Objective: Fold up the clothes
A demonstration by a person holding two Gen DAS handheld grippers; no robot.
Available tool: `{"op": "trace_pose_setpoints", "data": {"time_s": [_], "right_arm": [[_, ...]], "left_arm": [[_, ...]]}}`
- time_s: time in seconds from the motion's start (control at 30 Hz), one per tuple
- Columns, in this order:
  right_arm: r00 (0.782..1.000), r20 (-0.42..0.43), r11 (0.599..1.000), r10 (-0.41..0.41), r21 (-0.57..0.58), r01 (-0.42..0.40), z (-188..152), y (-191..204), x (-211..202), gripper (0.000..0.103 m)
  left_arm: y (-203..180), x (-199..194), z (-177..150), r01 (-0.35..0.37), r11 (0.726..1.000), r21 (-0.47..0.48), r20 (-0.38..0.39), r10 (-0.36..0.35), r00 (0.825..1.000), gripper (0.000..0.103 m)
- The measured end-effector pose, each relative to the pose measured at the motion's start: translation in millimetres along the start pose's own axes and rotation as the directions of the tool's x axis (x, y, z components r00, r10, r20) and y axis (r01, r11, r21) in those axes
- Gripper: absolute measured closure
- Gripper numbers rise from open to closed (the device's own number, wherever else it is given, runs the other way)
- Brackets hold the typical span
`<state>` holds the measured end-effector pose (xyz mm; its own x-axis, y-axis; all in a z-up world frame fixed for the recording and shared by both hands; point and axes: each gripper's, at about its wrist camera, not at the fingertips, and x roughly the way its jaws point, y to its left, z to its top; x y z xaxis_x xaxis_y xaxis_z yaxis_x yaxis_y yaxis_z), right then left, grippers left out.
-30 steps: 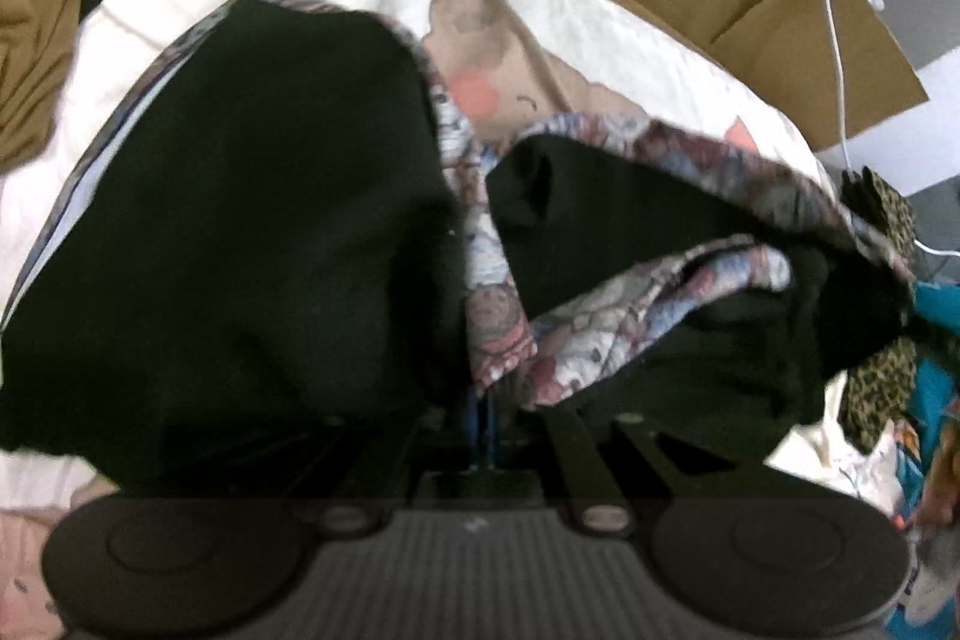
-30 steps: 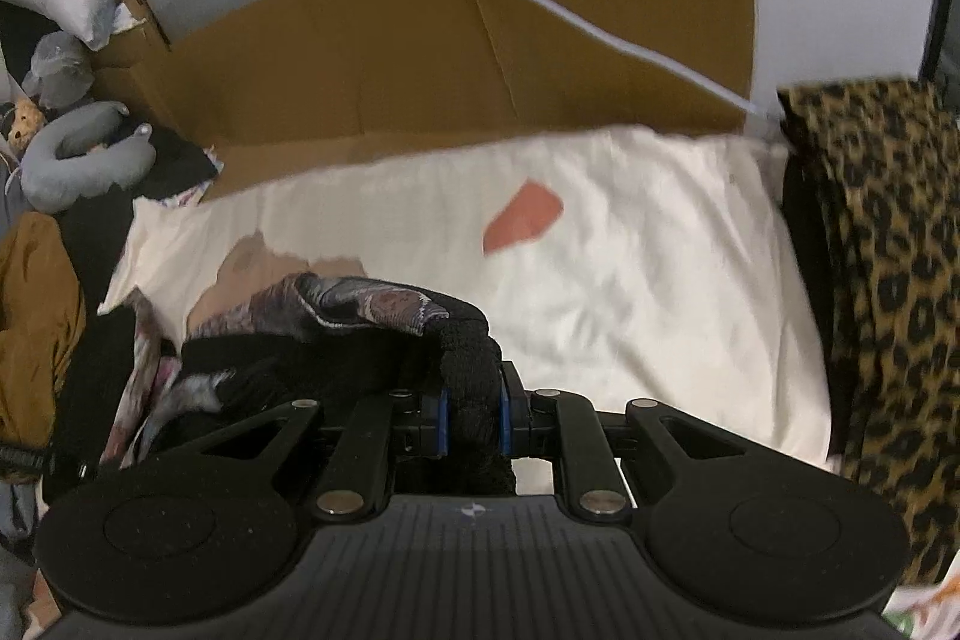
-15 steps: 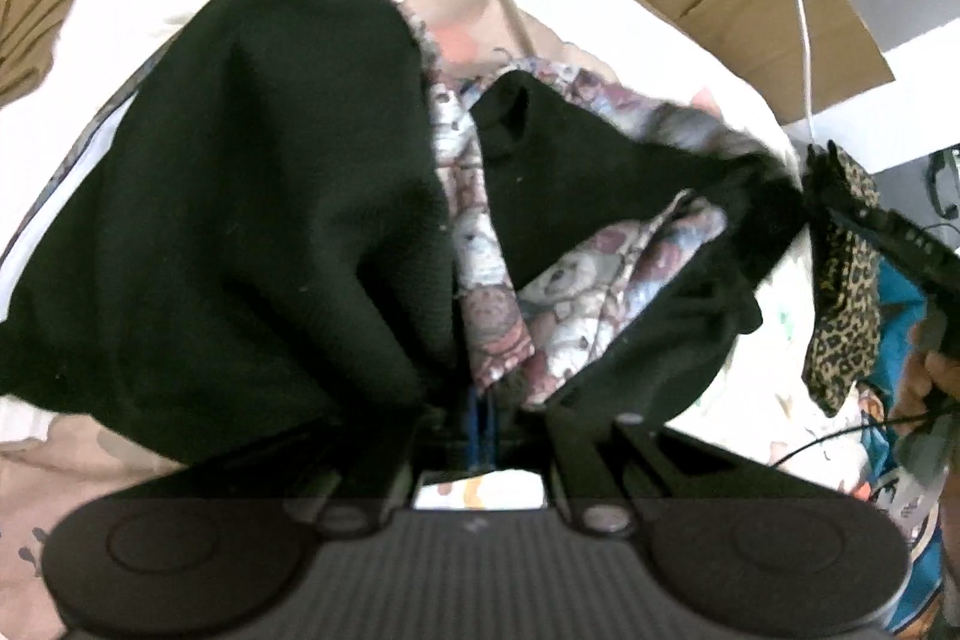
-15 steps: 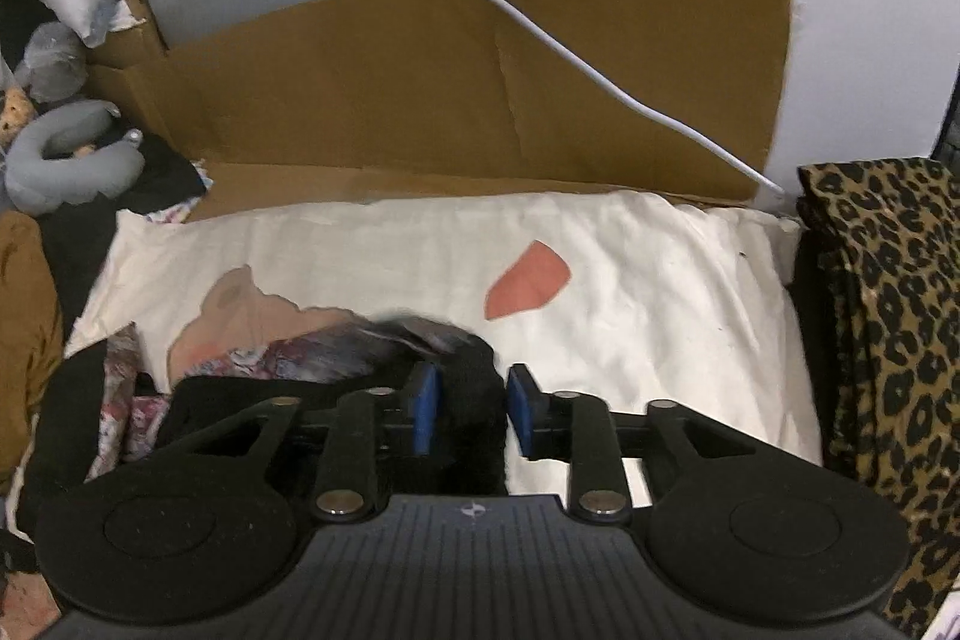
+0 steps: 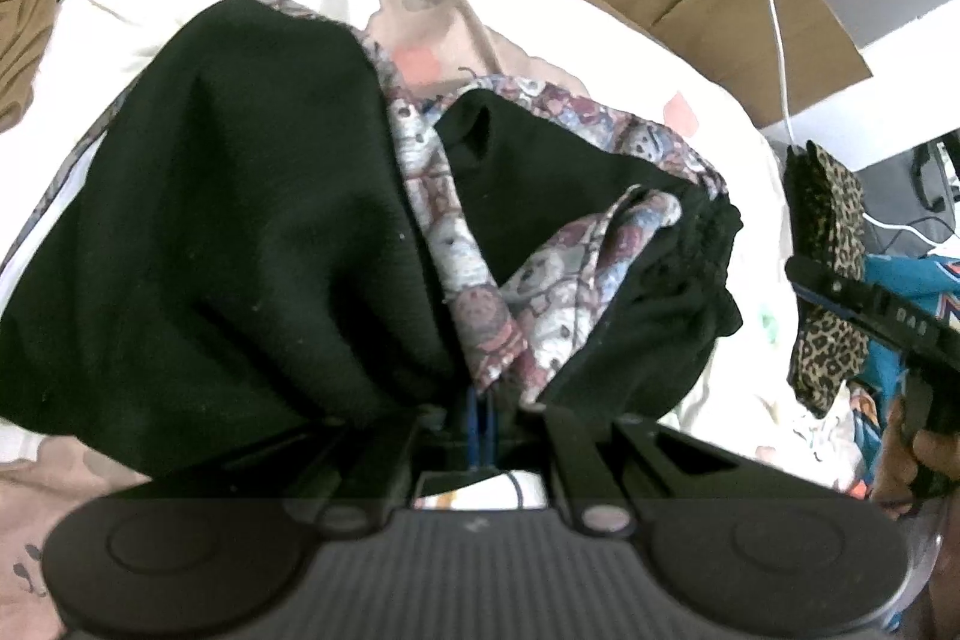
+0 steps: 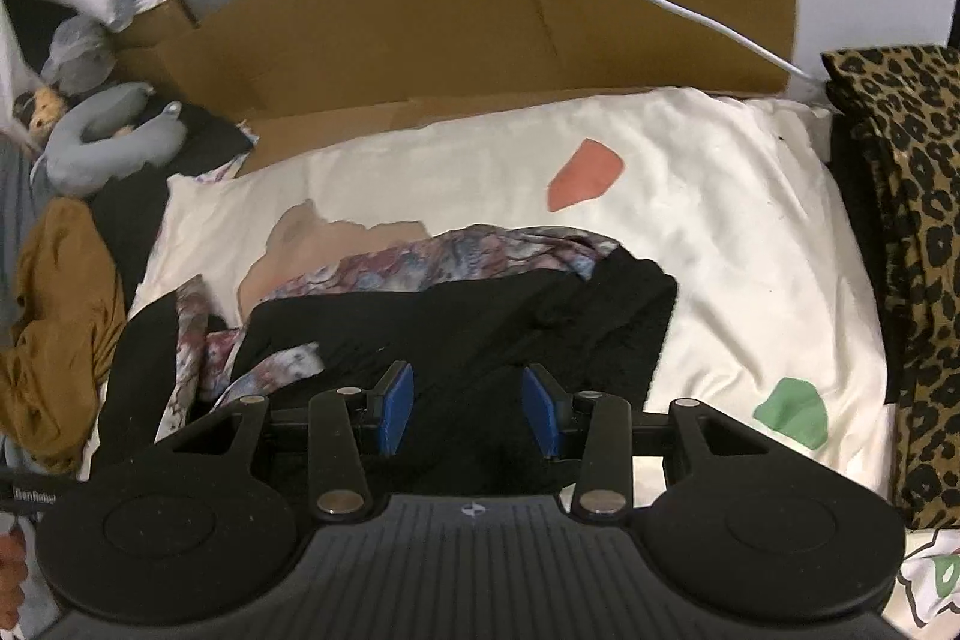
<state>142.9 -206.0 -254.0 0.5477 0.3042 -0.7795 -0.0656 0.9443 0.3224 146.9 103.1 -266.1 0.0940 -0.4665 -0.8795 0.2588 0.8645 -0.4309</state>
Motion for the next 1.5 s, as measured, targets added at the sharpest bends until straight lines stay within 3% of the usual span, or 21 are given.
{"op": "trace_pose_setpoints", "data": {"time_s": [0.43, 0.77, 1.1, 1.27, 1.37, 1.5], "right_arm": [[0.995, -0.053, 0.996, 0.085, 0.028, -0.084, -15, 35, 20, 0.056], [0.976, -0.091, 0.972, 0.197, 0.150, -0.182, -24, 53, 40, 0.051], [0.969, -0.147, 0.960, 0.199, 0.230, -0.162, -31, 64, 68, 0.050], [0.965, -0.183, 0.965, 0.190, 0.217, -0.149, -34, 77, 75, 0.049], [0.963, -0.206, 0.973, 0.172, 0.192, -0.132, -39, 79, 80, 0.039], [0.961, -0.237, 0.981, 0.146, 0.157, -0.110, -45, 82, 86, 0.040]], "left_arm": [[8, -9, 1, 0.023, 1.000, 0.006, 0.022, -0.023, 0.999, 0.100], [18, -16, -7, 0.035, 0.999, 0.026, 0.014, -0.036, 0.999, 0.100], [19, -9, -30, 0.041, 0.995, 0.089, -0.072, -0.034, 0.997, 0.100], [13, -1, -43, 0.060, 0.988, 0.143, -0.128, -0.042, 0.991, 0.100], [10, 0, -46, 0.081, 0.984, 0.161, -0.152, -0.056, 0.987, 0.100], [2, 3, -52, 0.119, 0.974, 0.192, -0.180, -0.084, 0.980, 0.100]]}}
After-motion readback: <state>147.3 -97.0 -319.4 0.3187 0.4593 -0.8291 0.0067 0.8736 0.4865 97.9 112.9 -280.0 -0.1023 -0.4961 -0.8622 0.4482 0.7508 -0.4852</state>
